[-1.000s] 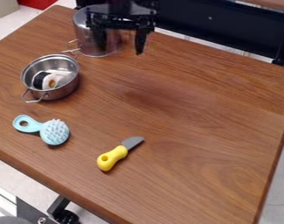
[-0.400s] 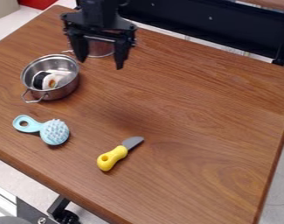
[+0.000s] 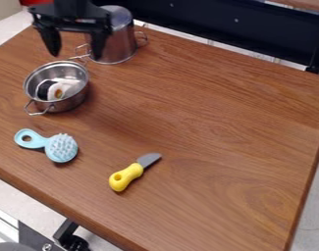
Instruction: Take the hexagonal object out of the pot and put it in the middle of the table
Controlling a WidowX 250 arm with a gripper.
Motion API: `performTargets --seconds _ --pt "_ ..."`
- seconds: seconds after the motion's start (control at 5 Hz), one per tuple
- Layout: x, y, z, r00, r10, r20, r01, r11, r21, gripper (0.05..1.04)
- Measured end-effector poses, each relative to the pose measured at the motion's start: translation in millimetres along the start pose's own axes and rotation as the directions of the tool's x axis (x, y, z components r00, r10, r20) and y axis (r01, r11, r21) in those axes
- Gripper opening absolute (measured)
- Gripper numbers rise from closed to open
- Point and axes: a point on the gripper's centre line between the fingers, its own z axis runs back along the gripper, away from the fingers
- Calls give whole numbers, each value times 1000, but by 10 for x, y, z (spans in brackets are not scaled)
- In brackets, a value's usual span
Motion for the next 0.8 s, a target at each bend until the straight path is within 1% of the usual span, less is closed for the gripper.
performTargets --seconds 0.2,0.4,0.6,0.8 --pt "178 217 -43 1000 20 8 -20 1000 6 997" --pt "296 369 -109 998 61 -7 -61 998 -9 997" --pt "347 466 -218 1000 6 -29 -6 1000 -28 997" --pt "333 477 -325 996 -43 -76 40 998 -39 997"
